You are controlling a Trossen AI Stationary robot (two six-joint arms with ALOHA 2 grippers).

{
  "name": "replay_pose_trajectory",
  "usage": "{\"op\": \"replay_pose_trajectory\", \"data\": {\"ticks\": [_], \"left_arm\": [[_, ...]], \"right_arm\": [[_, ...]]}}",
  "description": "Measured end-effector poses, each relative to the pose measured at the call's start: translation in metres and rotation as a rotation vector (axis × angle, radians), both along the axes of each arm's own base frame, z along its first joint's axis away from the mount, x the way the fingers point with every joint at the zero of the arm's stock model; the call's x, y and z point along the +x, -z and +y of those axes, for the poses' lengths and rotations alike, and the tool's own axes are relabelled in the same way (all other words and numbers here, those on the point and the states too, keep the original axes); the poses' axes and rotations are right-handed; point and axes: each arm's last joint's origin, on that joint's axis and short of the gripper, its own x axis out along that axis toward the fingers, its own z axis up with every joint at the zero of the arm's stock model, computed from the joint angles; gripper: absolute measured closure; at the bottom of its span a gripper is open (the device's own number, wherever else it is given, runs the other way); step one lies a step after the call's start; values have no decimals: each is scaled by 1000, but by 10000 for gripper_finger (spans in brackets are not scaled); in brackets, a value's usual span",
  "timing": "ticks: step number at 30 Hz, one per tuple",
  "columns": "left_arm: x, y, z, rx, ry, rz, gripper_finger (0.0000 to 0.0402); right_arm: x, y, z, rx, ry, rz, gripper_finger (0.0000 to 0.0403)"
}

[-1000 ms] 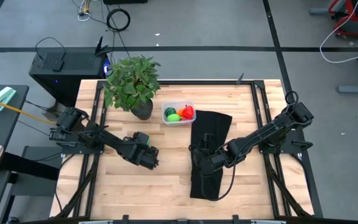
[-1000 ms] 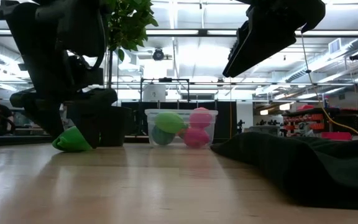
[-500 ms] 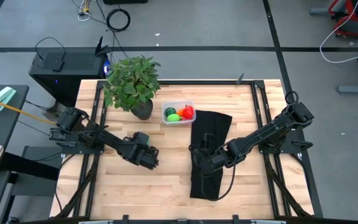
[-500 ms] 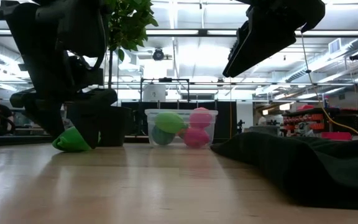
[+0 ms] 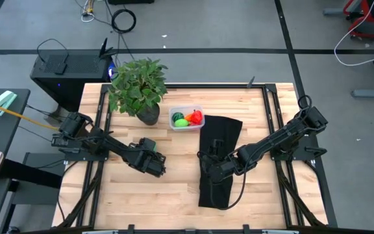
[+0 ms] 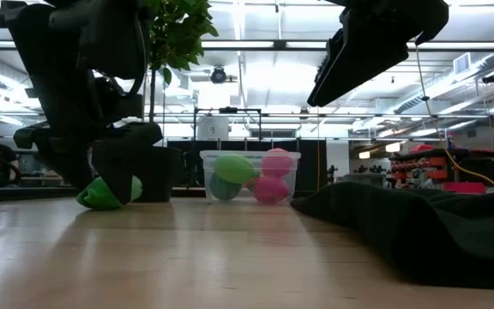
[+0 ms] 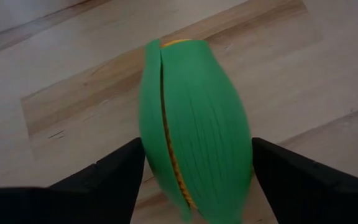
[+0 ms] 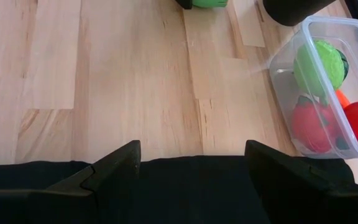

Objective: Pick and placing Produce into tupperware
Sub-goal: Put the green corn into the transparent bin

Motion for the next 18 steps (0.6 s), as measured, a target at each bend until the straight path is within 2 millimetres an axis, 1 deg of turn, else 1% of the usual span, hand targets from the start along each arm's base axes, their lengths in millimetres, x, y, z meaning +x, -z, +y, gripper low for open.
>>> {"op": "replay_pose_trajectory", "data": {"ticks": [18], "left_arm": [[0,0,0,4,1,0,147]], "right_arm": [[0,0,0,4,5,-2,108]]}}
